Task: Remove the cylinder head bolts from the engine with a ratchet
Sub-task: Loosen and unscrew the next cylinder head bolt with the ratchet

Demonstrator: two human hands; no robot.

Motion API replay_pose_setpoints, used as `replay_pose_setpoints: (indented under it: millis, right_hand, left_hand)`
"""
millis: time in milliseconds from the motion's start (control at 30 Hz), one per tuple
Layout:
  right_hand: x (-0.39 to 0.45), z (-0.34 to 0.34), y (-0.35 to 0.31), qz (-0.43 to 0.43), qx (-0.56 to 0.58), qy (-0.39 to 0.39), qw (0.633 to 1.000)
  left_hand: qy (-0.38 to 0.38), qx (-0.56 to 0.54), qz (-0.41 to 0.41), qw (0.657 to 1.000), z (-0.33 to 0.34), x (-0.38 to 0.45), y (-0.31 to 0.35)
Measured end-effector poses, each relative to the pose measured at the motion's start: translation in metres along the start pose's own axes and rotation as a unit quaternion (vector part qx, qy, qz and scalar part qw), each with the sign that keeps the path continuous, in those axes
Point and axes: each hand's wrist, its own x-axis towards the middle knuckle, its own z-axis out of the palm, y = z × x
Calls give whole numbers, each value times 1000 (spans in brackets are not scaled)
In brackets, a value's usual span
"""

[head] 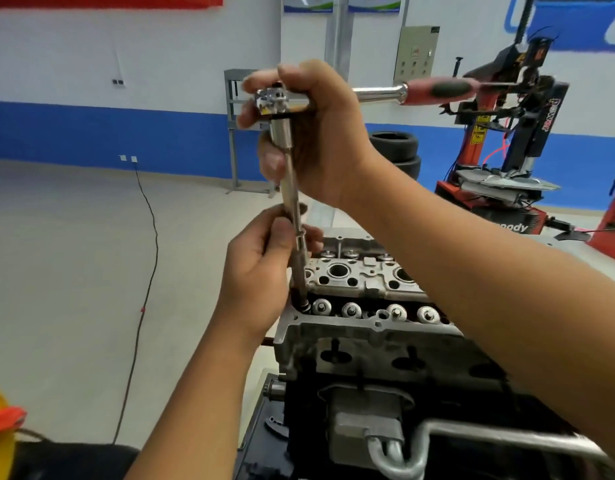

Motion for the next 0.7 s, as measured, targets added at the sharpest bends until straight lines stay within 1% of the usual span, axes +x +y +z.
replay_pose_setpoints:
  millis: [67,133,167,233,300,333,367,433,467,533,600,667,700]
  right_hand:
    - [3,-4,3,26,89,-9,996]
    - [5,-5,5,28,125,-6,992]
    - [5,-6,7,21,114,2,993]
    - [3,-4,11,-13,39,40,998]
    - [-1,-2,15,-97,-62,124,986]
    - [-3,-1,15,-141,-93,154,974]
    - [-4,-2,15,-168,-106,164,966]
    - [-5,-6,12,-173,-108,145,968]
    - [-5,-9,9,-155,-99,113,976]
    - [-4,-13,5,-79,-35,27,996]
    - [-3,-16,2,-6,70,-32,997]
    - [-3,-18,1,14,125,-34,991]
    - [-4,-19,1,9,119,-23,993]
  left_hand:
    - [-11,-3,1,1000,2,10,6]
    - [-19,-27,-1,999,1,17,9]
    - [-20,-45,-1,999,1,17,8]
    - [-12,-77,0,997,-1,17,4]
    - [-11,-93,3,996,2,16,1]
    - [-14,-97,2,995,5,16,0]
    - [-21,-100,-1,995,8,16,0]
    - [-41,-115,-27,992,14,19,-1]
    - [-55,-127,-45,989,14,21,-2]
    - [-83,-146,-66,983,14,25,-3]
    - [-107,-156,-71,979,13,27,-4]
    - [-106,-147,-75,981,14,28,-3]
    - [-97,-140,-74,983,15,28,-4]
